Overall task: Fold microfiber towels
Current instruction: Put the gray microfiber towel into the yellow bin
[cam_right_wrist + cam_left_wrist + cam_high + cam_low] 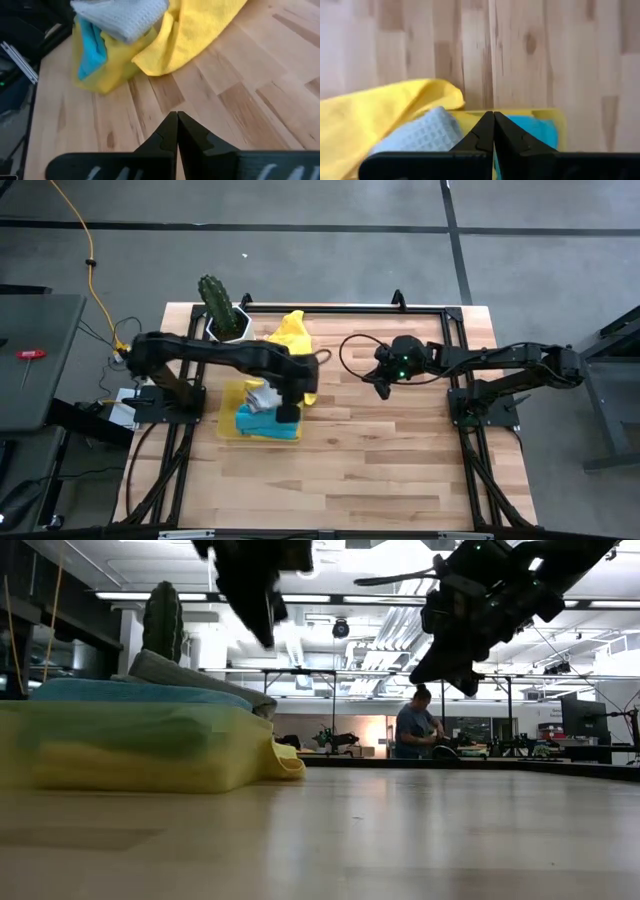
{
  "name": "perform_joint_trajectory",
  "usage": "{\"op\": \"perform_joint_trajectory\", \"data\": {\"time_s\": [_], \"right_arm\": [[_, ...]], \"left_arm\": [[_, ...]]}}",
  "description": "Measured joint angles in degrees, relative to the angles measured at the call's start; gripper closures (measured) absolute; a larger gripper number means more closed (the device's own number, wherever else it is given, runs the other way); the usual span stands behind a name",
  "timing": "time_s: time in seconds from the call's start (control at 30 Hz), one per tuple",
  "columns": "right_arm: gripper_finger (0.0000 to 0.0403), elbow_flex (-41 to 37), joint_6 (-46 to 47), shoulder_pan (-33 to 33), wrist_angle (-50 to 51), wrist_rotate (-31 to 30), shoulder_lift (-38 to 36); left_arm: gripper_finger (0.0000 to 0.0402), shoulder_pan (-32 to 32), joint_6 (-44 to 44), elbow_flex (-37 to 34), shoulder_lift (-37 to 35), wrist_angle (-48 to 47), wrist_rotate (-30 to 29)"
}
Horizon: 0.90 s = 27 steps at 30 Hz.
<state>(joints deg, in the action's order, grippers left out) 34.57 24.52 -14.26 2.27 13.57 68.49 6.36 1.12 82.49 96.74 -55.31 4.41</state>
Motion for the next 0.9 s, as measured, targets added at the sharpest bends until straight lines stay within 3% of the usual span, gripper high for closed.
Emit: {"op": "perform_joint_trajectory", "data": {"time_s": [0.13,0.33,0.53,0.73,0.9], "right_arm": [[0.0403,0.0,1.6,0.0,-0.8,0.0,0.0],[0.0403,0.0,2.5,0.0,-0.7,-1.2,0.0],[0.0403,0.0,2.5,0.0,0.0,-1.7,0.0],[0.0403,0.0,2.5,0.0,1.4,-3.5,0.0],[0.0403,0.0,2.5,0.0,2.1,-3.9,0.0]], "left_arm": [[0.0400,0.0,-0.3,-0.9,-5.9,-8.0,-0.8],[0.0374,-2.5,-7.4,-7.9,-15.7,-11.0,-0.3],[0.0297,-7.7,-16.7,-16.2,-22.5,-10.1,-1.6],[0.0206,-12.6,-20.6,-20.9,-22.0,-8.4,-11.8],[0.0160,-13.3,-23.3,-23.0,-21.2,-7.0,-16.1]]}}
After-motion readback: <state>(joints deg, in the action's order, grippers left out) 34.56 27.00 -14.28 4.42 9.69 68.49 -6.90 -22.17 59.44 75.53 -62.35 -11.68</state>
